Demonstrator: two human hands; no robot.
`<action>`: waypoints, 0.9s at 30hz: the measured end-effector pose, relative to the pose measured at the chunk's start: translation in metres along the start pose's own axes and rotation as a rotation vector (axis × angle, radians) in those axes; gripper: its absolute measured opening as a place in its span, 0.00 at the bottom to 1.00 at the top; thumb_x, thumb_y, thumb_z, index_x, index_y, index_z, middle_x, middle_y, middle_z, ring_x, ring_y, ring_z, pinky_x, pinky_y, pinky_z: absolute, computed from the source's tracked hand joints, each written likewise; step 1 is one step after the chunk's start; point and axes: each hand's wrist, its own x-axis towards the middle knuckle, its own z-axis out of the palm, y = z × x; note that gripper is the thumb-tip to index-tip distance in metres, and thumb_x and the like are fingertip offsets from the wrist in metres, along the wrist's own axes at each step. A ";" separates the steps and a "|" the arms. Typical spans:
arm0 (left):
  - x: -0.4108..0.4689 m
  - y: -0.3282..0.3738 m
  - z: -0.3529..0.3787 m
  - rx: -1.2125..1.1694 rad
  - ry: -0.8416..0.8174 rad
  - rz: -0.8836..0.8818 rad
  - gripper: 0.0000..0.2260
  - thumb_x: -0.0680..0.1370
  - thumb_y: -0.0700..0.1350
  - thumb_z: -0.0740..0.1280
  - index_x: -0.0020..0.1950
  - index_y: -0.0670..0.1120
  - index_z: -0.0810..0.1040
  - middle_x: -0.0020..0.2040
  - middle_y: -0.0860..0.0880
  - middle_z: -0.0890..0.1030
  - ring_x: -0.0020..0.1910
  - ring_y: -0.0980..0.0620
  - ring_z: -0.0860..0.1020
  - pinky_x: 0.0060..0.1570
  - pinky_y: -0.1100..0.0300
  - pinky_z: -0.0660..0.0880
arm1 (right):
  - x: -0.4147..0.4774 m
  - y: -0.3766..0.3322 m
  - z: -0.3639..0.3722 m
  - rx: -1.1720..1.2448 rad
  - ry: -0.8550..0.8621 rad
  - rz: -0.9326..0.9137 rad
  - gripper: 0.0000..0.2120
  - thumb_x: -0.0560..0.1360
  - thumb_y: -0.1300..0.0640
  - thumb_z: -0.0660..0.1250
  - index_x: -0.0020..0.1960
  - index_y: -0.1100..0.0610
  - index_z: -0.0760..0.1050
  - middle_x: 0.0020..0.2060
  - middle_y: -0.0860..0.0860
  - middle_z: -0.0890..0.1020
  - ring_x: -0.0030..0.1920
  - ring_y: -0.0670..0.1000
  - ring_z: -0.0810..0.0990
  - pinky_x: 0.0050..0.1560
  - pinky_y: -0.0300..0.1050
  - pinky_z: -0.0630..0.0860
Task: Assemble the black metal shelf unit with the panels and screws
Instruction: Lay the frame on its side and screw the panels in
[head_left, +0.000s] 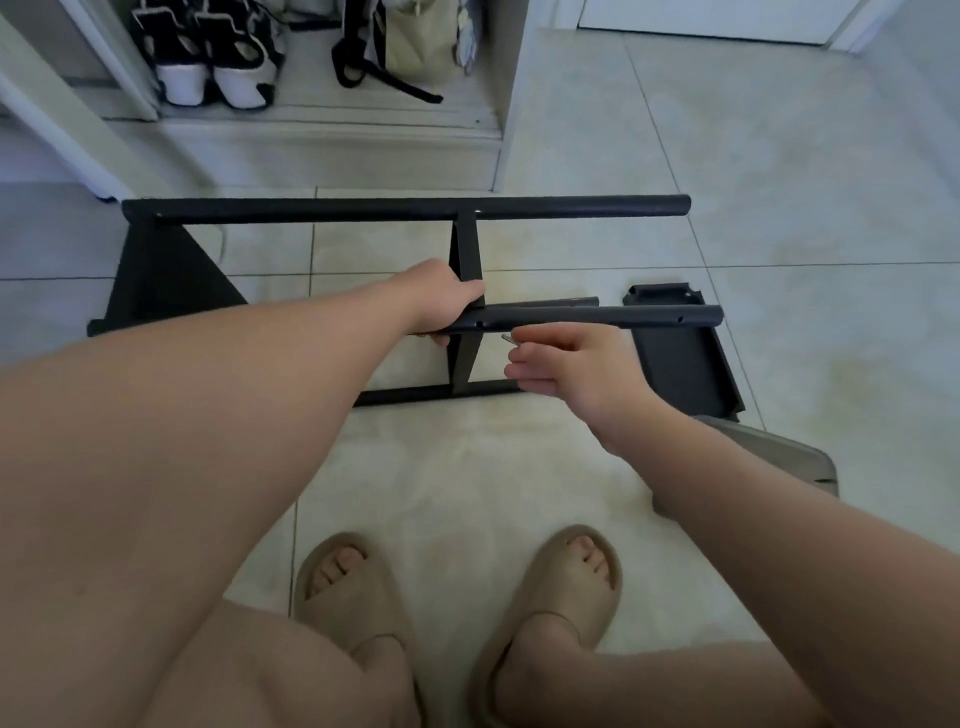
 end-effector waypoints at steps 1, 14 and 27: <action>-0.001 0.001 0.001 0.022 -0.004 -0.010 0.21 0.82 0.56 0.57 0.55 0.41 0.80 0.37 0.40 0.83 0.32 0.45 0.80 0.42 0.57 0.73 | -0.002 0.003 -0.001 -0.004 0.004 0.008 0.06 0.78 0.65 0.69 0.51 0.56 0.82 0.45 0.56 0.87 0.44 0.50 0.87 0.48 0.41 0.84; -0.059 0.008 0.060 0.063 -0.097 0.025 0.21 0.83 0.55 0.58 0.52 0.39 0.82 0.27 0.46 0.81 0.27 0.51 0.77 0.35 0.58 0.68 | -0.075 0.039 -0.031 -0.076 0.020 0.033 0.06 0.78 0.67 0.69 0.49 0.58 0.82 0.45 0.60 0.86 0.45 0.53 0.87 0.49 0.42 0.84; -0.077 0.003 0.082 0.018 -0.330 0.130 0.10 0.78 0.52 0.69 0.45 0.46 0.84 0.38 0.49 0.87 0.42 0.53 0.81 0.54 0.54 0.75 | -0.099 0.063 -0.044 -0.030 0.104 0.043 0.08 0.78 0.68 0.68 0.47 0.57 0.80 0.47 0.62 0.85 0.40 0.50 0.86 0.49 0.43 0.84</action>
